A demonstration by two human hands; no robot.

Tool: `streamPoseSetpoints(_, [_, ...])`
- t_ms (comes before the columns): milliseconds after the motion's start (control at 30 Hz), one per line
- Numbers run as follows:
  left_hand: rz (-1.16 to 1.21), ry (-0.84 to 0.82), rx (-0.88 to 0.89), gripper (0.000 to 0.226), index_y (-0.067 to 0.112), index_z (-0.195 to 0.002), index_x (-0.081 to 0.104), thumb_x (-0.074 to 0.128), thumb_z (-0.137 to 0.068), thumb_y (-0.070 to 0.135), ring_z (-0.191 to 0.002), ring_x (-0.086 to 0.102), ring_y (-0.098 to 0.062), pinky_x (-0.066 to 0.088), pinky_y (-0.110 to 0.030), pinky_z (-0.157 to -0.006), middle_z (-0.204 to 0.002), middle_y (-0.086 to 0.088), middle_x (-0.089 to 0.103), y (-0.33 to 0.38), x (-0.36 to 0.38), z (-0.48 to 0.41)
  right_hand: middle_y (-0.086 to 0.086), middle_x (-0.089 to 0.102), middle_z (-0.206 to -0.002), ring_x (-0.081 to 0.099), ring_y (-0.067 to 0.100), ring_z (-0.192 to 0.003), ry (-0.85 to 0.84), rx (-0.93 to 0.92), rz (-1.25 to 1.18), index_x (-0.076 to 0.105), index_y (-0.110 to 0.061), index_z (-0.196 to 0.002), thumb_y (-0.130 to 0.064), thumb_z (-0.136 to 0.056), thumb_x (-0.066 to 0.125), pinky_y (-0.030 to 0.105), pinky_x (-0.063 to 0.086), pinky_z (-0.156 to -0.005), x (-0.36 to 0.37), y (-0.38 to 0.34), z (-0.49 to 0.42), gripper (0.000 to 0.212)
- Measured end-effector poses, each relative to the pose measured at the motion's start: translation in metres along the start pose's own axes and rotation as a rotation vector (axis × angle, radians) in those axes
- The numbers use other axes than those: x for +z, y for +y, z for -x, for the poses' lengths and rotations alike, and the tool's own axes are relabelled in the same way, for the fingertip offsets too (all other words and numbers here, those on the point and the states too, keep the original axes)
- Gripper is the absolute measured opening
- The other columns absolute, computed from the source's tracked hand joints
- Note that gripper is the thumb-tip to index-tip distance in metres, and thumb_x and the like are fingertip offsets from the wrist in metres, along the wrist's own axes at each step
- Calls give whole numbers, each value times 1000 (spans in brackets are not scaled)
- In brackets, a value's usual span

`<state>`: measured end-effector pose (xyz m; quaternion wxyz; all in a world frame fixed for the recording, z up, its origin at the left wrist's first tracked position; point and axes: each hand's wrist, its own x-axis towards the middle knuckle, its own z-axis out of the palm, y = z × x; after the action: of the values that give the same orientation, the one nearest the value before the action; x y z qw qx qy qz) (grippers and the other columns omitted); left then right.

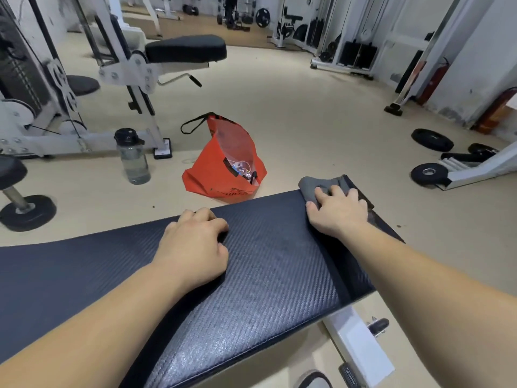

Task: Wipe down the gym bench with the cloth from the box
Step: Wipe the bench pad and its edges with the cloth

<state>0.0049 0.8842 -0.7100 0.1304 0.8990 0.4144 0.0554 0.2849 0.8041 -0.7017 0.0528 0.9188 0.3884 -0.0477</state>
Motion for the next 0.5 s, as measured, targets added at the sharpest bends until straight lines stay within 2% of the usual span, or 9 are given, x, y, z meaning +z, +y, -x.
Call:
streamPoseSetpoints(167, [-8, -12, 7, 48, 42, -137, 48, 46, -90, 35, -130, 39, -24, 35, -47, -106, -143, 8, 45, 0, 8, 4, 0, 38, -159, 35, 39, -138, -3, -201, -12, 32, -39, -156, -52, -103, 24, 53, 32, -112, 4, -21, 81, 55])
streamPoseSetpoints(267, [-50, 6, 20, 49, 43, -143, 44, 44, -94, 35, -133, 37, -25, 33, -48, -106, -149, 9, 41, 1, 14, 10, -7, 31, -163, 33, 34, -139, -89, -290, -13, 27, -48, -157, -53, -104, 23, 50, 33, -113, 1, 5, 116, 53])
streamPoseSetpoints(400, [-29, 40, 37, 46, 41, -142, 50, 44, -97, 34, -131, 39, -25, 34, -48, -106, -149, 10, 45, 0, 15, 15, -6, 26, -167, 28, 34, -144, -170, -52, -40, 22, -53, -158, -59, -103, 20, 48, 30, -119, -7, 64, 110, 55])
streamPoseSetpoints(500, [10, 35, 40, 42, 35, -139, 55, 48, -98, 34, -133, 41, -26, 35, -48, -107, -150, 6, 47, -1, 11, 14, 2, 23, -167, 23, 39, -148, -198, 87, -44, 24, -52, -158, -62, -101, 20, 50, 27, -120, -6, 67, 96, 58])
